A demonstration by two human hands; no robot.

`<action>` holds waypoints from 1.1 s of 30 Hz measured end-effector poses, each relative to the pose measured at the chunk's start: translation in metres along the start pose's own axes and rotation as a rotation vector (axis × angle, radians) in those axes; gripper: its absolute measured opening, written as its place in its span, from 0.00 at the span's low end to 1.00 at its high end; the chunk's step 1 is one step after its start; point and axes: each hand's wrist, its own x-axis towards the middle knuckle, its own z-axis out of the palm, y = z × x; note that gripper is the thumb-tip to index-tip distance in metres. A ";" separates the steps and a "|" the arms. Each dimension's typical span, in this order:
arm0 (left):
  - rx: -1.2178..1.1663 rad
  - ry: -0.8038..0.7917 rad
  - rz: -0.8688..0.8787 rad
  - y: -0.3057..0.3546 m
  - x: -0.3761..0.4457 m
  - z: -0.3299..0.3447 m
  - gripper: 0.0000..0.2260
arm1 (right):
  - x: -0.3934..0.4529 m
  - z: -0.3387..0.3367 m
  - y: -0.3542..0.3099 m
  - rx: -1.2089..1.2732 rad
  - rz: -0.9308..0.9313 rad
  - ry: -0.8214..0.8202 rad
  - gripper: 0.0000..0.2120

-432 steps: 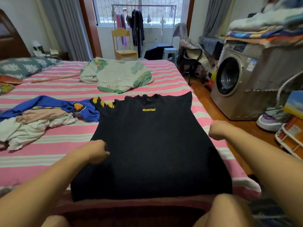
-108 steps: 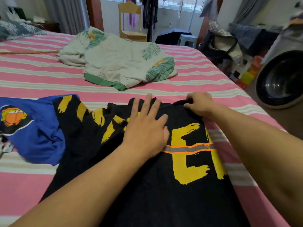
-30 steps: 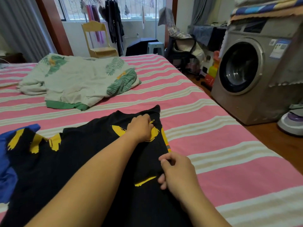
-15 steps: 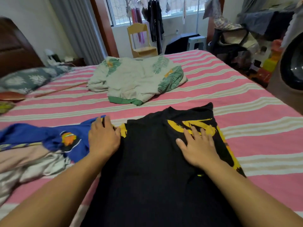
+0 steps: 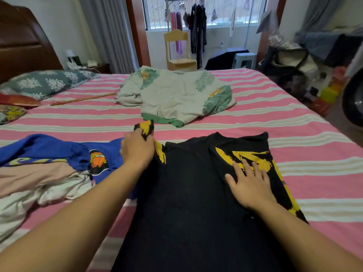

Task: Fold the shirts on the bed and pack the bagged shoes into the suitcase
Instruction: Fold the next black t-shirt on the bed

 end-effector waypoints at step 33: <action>0.389 -0.298 0.966 -0.007 -0.191 0.025 0.22 | -0.076 -0.060 -0.020 1.080 0.505 -0.202 0.09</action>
